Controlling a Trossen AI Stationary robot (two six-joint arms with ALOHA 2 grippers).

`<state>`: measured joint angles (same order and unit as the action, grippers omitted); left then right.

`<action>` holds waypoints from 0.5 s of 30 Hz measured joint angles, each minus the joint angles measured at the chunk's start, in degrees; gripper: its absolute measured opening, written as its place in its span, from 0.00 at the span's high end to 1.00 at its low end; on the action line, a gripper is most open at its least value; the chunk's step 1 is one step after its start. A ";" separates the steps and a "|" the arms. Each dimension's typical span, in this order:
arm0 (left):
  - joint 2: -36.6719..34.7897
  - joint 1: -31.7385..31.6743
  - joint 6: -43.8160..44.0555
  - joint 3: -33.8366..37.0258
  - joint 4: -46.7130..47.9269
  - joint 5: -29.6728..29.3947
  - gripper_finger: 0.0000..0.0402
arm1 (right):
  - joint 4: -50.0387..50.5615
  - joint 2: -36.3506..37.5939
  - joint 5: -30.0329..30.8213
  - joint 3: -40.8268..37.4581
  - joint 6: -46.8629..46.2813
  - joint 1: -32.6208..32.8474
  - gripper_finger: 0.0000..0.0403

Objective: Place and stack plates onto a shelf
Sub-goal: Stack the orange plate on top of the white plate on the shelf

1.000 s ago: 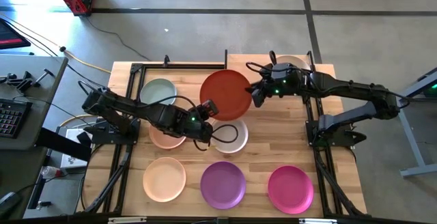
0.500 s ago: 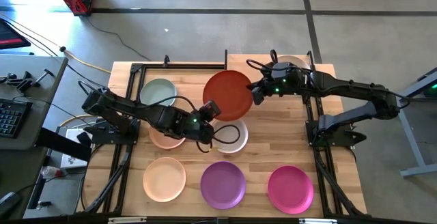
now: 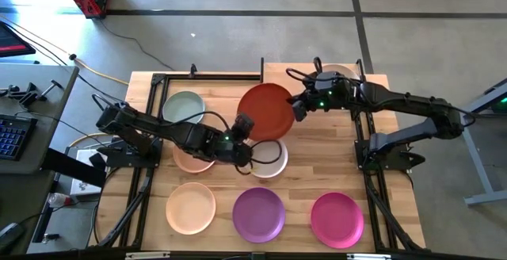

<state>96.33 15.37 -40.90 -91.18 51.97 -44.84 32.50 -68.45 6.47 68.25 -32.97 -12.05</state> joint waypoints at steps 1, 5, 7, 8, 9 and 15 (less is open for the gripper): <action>0.00 0.11 1.78 0.00 -0.13 -0.81 0.75 | 0.20 0.20 -0.05 0.00 0.00 -0.32 1.00; 0.00 0.99 8.05 0.00 -0.18 -5.69 0.73 | 1.00 0.93 -0.28 0.02 0.92 -1.68 1.00; 0.00 1.41 10.91 0.00 -0.38 -7.91 0.74 | 1.31 1.70 -0.83 0.02 1.51 -2.53 1.00; 0.02 1.59 12.35 0.00 -0.58 -8.70 0.74 | 1.56 2.18 -1.27 0.02 1.79 -3.05 1.00; 0.02 1.76 13.76 0.00 -0.82 -9.46 0.74 | 1.83 2.56 -1.90 0.02 1.95 -3.61 1.00; -0.97 2.29 17.36 0.00 -3.42 -14.25 0.74 | 3.61 5.35 -1.47 0.03 3.68 -6.72 1.00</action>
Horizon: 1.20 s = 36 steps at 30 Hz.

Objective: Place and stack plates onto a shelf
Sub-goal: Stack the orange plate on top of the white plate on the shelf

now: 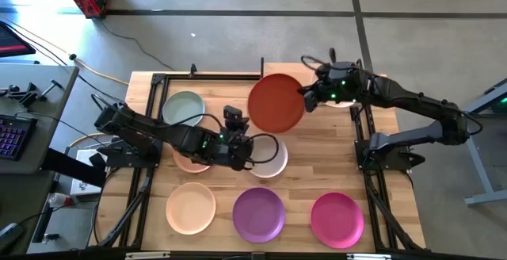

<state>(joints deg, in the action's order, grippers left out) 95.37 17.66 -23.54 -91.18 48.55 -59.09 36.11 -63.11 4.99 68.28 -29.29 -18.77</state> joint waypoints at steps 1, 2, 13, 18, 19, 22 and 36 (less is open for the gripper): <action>-0.25 0.00 -0.23 0.00 -1.38 -1.31 0.74 | -0.14 0.21 0.13 -0.01 0.05 -0.58 1.00; -0.49 0.03 -0.70 0.00 -2.42 -2.62 0.74 | -0.15 0.48 0.06 0.01 0.21 -1.03 1.00; -4.89 -0.03 2.90 -0.04 -6.31 -7.25 0.74 | 6.44 3.98 -0.74 0.01 3.90 -9.95 1.00; -8.03 -0.06 8.10 -0.04 -4.88 -8.18 0.74 | 8.71 4.76 -1.23 0.01 5.32 -15.95 1.00; -8.71 -0.06 9.11 -0.04 -4.32 -8.18 0.74 | 9.16 4.76 -1.46 0.01 5.37 -17.15 1.00; -10.89 -0.06 11.85 -0.04 -0.87 -8.11 0.74 | 11.00 4.76 -1.84 0.01 5.37 -20.45 1.00; -19.18 -0.06 29.57 0.00 17.28 -5.24 0.74 | 21.06 10.47 -5.04 0.00 1.08 -29.56 1.00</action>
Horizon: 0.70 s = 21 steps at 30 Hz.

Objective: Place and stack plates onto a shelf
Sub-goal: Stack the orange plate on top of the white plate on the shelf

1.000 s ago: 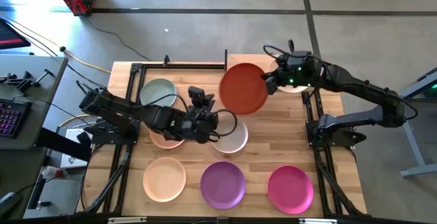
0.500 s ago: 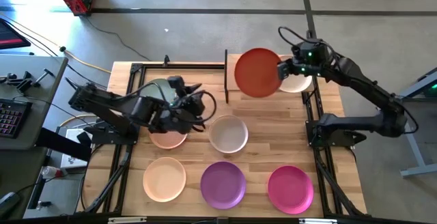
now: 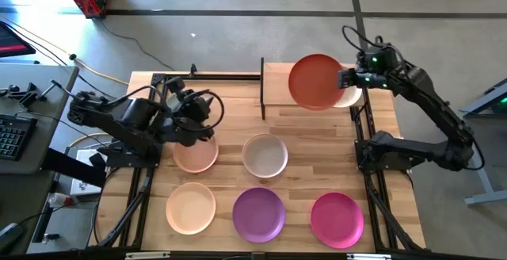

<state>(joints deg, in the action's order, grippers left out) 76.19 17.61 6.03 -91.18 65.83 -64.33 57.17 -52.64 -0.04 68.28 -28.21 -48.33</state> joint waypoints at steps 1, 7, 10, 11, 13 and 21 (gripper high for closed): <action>-0.26 0.00 0.50 0.00 0.55 0.49 0.74 | 0.87 0.92 0.14 -0.01 -0.04 -0.39 1.00; -0.40 0.00 1.39 0.00 1.08 0.86 0.74 | 1.83 7.50 0.88 -2.79 -4.78 -3.84 1.00; -0.38 0.00 1.41 0.01 1.05 1.94 0.74 | 2.01 10.03 0.99 -5.10 -7.92 -5.52 1.00; -0.36 0.00 1.42 0.00 1.05 2.45 0.74 | 2.02 10.71 0.99 -6.01 -9.02 -5.99 1.00; -0.36 0.00 1.41 0.01 1.06 2.85 0.74 | 2.01 12.17 0.98 -8.21 -11.73 -6.80 1.00; -0.36 0.00 1.40 0.02 1.06 4.27 0.74 | 1.59 17.89 6.19 -15.93 -23.44 -8.71 1.00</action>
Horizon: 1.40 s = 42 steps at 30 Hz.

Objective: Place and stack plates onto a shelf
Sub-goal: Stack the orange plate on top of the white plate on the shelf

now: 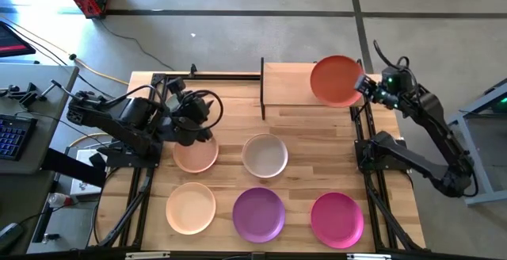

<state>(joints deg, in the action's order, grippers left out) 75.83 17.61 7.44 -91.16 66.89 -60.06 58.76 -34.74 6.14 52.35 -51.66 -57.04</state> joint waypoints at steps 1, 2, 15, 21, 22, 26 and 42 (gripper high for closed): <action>0.00 0.00 -0.02 -0.02 0.00 0.64 0.74 | -0.17 0.43 0.30 -0.59 -1.08 0.00 1.00; 0.00 0.00 -0.02 -0.02 0.03 1.23 0.74 | -0.24 0.76 0.78 -1.12 -2.03 0.00 1.00; 0.02 0.02 -0.04 -0.02 2.17 1.58 0.74 | -0.02 -0.29 7.35 -2.73 -9.86 0.00 1.00; 0.02 0.00 -0.08 -0.02 2.29 1.56 0.74 | -0.16 -3.37 7.14 -2.73 -9.26 0.04 1.00; 0.02 0.00 -0.11 0.00 2.29 1.48 0.74 | -0.44 -3.96 7.14 -2.73 -8.75 0.04 1.00; 0.02 0.00 -0.13 -0.01 2.29 0.94 0.74 | -1.25 -5.80 7.00 -2.73 -8.30 0.04 1.00; 0.02 -1.51 -0.04 0.00 2.29 0.91 0.74 | -2.47 -7.26 6.98 -2.71 -6.38 0.04 0.94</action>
<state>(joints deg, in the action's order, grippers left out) 75.85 16.10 7.40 -91.16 69.19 -59.16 56.29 -42.00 13.13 49.65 -58.04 -56.99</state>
